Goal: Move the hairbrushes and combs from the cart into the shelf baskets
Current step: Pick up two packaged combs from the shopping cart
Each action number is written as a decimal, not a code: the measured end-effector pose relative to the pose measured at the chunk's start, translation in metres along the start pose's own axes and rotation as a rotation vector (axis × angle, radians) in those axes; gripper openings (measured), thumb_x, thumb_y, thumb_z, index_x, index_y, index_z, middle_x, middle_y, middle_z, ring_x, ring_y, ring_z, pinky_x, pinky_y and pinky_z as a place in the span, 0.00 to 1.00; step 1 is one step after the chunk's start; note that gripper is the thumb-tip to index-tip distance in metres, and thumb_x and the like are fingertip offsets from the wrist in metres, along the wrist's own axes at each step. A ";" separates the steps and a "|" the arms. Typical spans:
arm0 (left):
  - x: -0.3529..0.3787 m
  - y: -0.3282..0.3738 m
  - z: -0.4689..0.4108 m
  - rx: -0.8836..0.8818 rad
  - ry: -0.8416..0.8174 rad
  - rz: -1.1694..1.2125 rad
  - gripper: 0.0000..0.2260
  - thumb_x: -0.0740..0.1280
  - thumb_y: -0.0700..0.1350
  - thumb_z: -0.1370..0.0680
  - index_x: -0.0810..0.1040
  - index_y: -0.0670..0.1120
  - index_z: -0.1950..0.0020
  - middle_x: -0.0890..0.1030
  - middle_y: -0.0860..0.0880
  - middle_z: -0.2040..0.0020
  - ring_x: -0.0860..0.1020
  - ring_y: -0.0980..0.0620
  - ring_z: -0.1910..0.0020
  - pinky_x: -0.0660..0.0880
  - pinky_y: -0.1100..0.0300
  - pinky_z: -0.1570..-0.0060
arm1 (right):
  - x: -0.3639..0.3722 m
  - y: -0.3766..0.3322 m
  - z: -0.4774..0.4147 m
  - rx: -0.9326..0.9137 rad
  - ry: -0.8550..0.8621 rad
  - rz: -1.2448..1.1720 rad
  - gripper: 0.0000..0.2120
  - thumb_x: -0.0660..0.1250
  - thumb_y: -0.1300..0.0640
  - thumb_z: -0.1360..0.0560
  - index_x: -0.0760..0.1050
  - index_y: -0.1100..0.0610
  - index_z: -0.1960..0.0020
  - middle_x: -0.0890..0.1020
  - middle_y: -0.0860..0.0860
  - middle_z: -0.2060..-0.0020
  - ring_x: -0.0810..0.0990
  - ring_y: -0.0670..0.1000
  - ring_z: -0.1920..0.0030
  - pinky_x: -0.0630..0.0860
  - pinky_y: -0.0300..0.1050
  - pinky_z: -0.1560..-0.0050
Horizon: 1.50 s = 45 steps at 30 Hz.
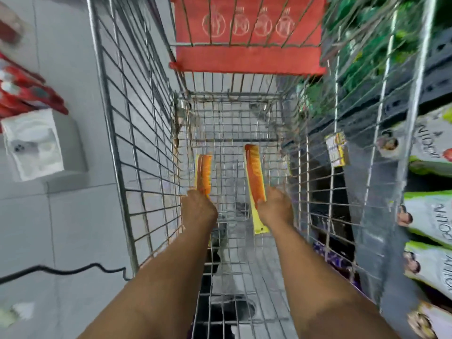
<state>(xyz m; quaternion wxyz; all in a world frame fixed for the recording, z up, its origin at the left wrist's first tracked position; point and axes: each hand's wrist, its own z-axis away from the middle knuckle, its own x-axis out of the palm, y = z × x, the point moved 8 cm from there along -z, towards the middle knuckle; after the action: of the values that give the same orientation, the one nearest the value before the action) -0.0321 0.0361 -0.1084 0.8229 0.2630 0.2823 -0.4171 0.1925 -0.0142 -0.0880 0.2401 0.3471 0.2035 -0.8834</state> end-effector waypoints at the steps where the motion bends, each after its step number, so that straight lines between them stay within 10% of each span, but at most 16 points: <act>1: 0.002 -0.002 0.000 0.003 0.015 -0.024 0.12 0.60 0.37 0.25 0.72 0.35 0.44 0.77 0.35 0.44 0.74 0.36 0.42 0.72 0.49 0.46 | 0.002 0.002 -0.004 0.013 0.008 -0.006 0.12 0.66 0.56 0.25 0.76 0.58 0.42 0.79 0.58 0.47 0.79 0.59 0.51 0.71 0.46 0.59; 16: 0.000 -0.006 0.007 -0.137 0.054 0.138 0.15 0.68 0.40 0.26 0.68 0.40 0.43 0.78 0.39 0.44 0.75 0.37 0.44 0.74 0.46 0.53 | 0.014 0.003 -0.012 0.186 0.037 0.025 0.18 0.69 0.53 0.24 0.72 0.63 0.40 0.76 0.60 0.44 0.79 0.63 0.47 0.78 0.59 0.49; 22: 0.001 -0.005 0.008 -0.130 0.014 0.227 0.14 0.70 0.45 0.27 0.71 0.43 0.45 0.80 0.42 0.49 0.79 0.40 0.50 0.77 0.48 0.50 | 0.014 0.003 -0.015 0.231 0.015 0.033 0.13 0.65 0.57 0.23 0.74 0.61 0.40 0.79 0.59 0.45 0.79 0.62 0.49 0.76 0.50 0.56; 27: -0.002 -0.004 0.018 -0.182 0.008 0.422 0.03 0.69 0.46 0.28 0.78 0.48 0.59 0.84 0.46 0.60 0.82 0.45 0.61 0.81 0.50 0.56 | 0.004 0.006 -0.008 0.208 -0.019 -0.134 0.07 0.64 0.58 0.23 0.76 0.59 0.47 0.79 0.55 0.54 0.73 0.51 0.69 0.64 0.39 0.74; 36: -0.025 0.025 0.045 -0.109 -0.122 0.827 0.09 0.71 0.45 0.28 0.81 0.43 0.51 0.84 0.42 0.56 0.83 0.43 0.59 0.82 0.47 0.57 | -0.063 -0.013 0.035 0.111 0.070 -0.502 0.16 0.64 0.57 0.21 0.73 0.59 0.35 0.79 0.58 0.40 0.79 0.59 0.48 0.74 0.45 0.53; 45: -0.097 0.077 0.106 0.106 -0.239 1.003 0.09 0.67 0.36 0.24 0.78 0.35 0.46 0.81 0.44 0.63 0.79 0.48 0.68 0.78 0.59 0.75 | -0.133 -0.031 0.110 -0.002 0.088 -0.767 0.14 0.65 0.55 0.21 0.76 0.62 0.38 0.81 0.59 0.44 0.76 0.50 0.59 0.72 0.46 0.58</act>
<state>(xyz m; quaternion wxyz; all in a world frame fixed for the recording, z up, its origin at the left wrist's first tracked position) 0.0102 0.0566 0.0471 0.9336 0.3580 0.0041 -0.0125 0.2040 -0.0098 0.0871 -0.1165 0.2831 0.3295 -0.8932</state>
